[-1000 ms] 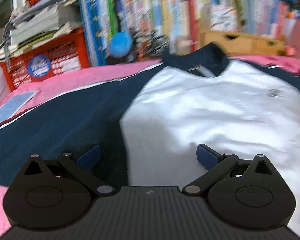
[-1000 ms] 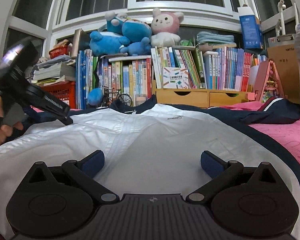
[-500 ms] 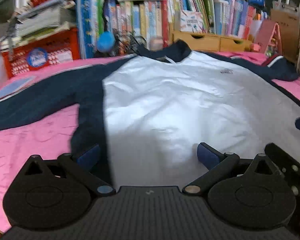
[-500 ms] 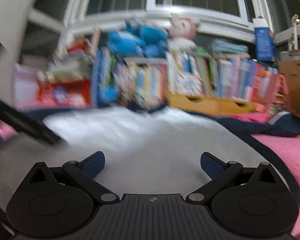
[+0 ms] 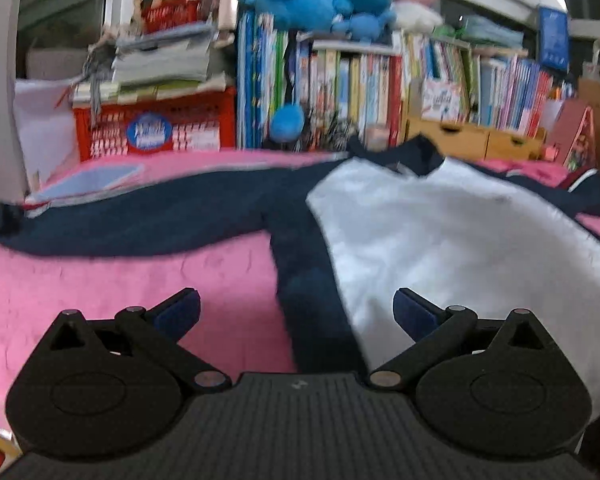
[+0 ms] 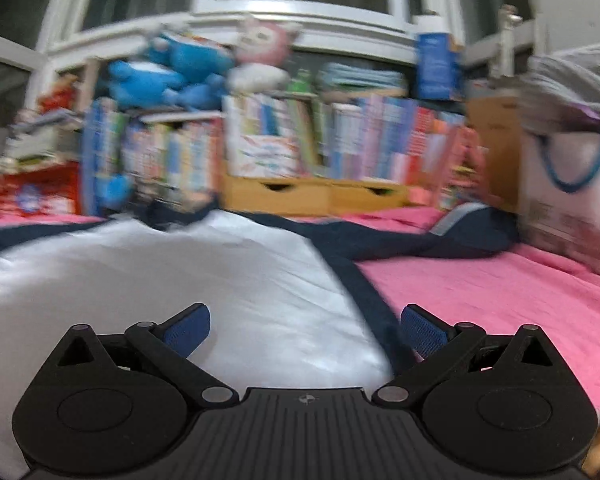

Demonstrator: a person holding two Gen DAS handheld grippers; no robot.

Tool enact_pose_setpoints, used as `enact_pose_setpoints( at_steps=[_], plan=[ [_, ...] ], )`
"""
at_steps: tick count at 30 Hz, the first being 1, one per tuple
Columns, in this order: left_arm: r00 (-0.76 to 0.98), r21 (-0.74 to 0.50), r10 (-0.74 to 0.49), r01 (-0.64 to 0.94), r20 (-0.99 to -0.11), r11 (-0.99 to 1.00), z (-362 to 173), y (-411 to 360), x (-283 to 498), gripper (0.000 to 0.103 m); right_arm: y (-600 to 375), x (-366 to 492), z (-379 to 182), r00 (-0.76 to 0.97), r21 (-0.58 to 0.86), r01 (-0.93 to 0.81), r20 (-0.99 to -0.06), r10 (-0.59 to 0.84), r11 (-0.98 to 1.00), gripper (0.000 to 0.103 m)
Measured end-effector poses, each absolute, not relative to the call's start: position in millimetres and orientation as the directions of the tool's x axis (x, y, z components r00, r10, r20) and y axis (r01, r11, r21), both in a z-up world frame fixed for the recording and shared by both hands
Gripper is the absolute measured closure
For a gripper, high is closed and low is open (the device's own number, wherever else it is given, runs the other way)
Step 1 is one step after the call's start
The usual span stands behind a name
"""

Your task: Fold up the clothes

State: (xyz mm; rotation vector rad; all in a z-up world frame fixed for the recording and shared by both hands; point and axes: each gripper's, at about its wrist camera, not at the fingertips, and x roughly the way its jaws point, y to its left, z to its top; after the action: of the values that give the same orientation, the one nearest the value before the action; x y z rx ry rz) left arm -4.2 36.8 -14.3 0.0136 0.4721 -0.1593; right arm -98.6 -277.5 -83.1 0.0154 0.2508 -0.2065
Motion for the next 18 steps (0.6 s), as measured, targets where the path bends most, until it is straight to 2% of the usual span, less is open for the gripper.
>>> enact_pose_setpoints(
  at_steps=[3, 5, 9, 11, 13, 18],
  plan=[
    [0.880, -0.048, -0.194, 0.192, -0.434, 0.980, -12.3, 25.0, 7.4, 0.000, -261.9, -91.4, -76.5, 0.965, 0.035, 0.065, -0.256, -0.054, 0.997, 0.000],
    [0.869, -0.050, -0.198, 0.198, -0.454, 0.979, -17.9, 16.8, 15.2, 0.000, -252.0, -81.4, -76.5, 0.957, 0.041, 0.030, -0.290, -0.017, 0.999, 0.000],
    [0.842, -0.023, -0.167, 0.181, -0.513, 0.983, -35.7, 11.5, 21.4, 0.000, -247.2, -65.1, -86.3, 0.919, -0.028, 0.102, -0.381, -0.105, 0.994, 0.000],
    [0.827, 0.004, -0.135, 0.163, -0.545, 0.987, -45.8, 13.4, 22.3, 0.000, -259.3, -65.2, -87.5, 0.905, -0.020, 0.163, -0.395, -0.157, 0.986, 0.000],
    [0.838, -0.026, -0.149, 0.159, -0.525, 0.987, -44.8, 27.8, 17.1, 0.000, -271.6, -66.9, -85.9, 0.888, -0.019, 0.231, -0.405, -0.219, 0.973, 0.000],
    [0.877, 0.032, -0.007, 0.025, -0.481, 0.999, -29.3, 65.7, 25.1, 0.000, -281.2, -66.5, -68.0, 0.902, -0.052, 0.223, -0.368, -0.226, 0.974, 0.000]
  ],
)
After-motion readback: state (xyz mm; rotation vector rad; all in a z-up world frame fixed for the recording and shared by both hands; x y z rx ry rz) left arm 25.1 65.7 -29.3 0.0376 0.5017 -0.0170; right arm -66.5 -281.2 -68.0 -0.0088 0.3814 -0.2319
